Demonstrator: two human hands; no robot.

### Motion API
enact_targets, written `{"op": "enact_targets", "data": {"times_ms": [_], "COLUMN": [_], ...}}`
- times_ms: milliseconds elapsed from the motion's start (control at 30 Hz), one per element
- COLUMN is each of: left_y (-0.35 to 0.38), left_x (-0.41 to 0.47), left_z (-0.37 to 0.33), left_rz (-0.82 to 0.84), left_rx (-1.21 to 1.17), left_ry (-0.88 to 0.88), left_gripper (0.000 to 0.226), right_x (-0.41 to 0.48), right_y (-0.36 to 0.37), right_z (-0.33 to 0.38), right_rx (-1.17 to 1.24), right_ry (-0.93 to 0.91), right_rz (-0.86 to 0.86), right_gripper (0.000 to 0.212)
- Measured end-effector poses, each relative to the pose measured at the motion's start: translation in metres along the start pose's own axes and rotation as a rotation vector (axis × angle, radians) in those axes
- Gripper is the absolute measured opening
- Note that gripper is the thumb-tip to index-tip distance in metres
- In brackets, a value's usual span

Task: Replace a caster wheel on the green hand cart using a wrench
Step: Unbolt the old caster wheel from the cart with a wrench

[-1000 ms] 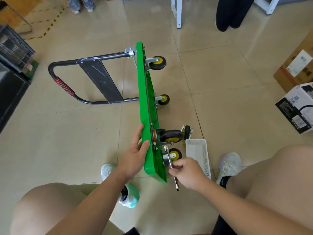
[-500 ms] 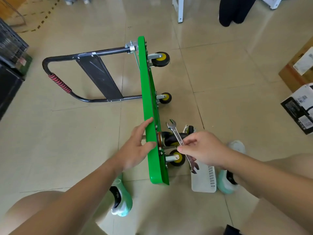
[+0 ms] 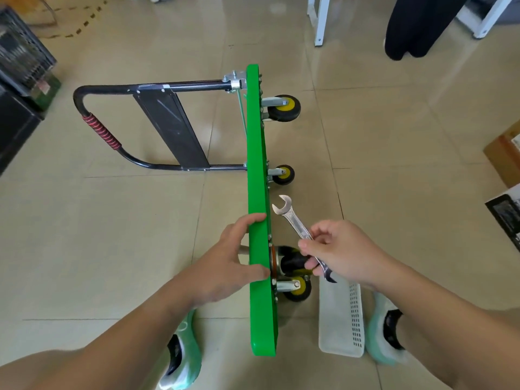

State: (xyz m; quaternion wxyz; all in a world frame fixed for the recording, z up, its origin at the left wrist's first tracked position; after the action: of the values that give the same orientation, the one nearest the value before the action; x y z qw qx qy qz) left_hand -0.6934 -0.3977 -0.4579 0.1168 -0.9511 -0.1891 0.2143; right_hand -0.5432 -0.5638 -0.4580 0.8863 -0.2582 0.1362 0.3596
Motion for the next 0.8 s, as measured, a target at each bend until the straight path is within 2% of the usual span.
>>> {"op": "enact_targets", "data": {"times_ms": [200, 400, 567, 800], "left_y": [0.001, 0.001, 0.001, 0.000], "left_x": [0.002, 0.003, 0.002, 0.003], "left_z": [-0.005, -0.003, -0.004, -0.003], "left_rz": [0.030, 0.051, 0.064, 0.066], "left_rx": [-0.025, -0.037, -0.051, -0.048], "left_ry": [-0.021, -0.009, -0.026, -0.013], "left_gripper": [0.085, 0.086, 0.086, 0.087], "right_x": [0.011, 0.010, 0.008, 0.008], "right_y": [0.006, -0.002, -0.001, -0.001], "right_z": [-0.002, 0.004, 0.013, 0.015], "right_rx": [0.023, 0.289, 0.470, 0.521], "right_ry": [-0.021, 0.042, 0.126, 0.119], "right_rz": [-0.073, -0.074, -0.007, 0.065], "right_gripper": [0.013, 0.038, 0.019, 0.023]}}
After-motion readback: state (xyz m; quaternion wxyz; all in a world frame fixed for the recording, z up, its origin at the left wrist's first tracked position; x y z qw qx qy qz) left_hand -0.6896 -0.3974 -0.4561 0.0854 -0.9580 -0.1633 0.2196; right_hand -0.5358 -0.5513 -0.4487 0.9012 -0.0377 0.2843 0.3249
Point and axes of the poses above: each hand's wrist, its own x-axis towards the middle knuckle, its own y-axis out of the palm, z = x × y, the point moved 4 cm from there along x, towards the middle knuckle, and after that the axes turned 11 degrees about -z, right-handed, at the moved point
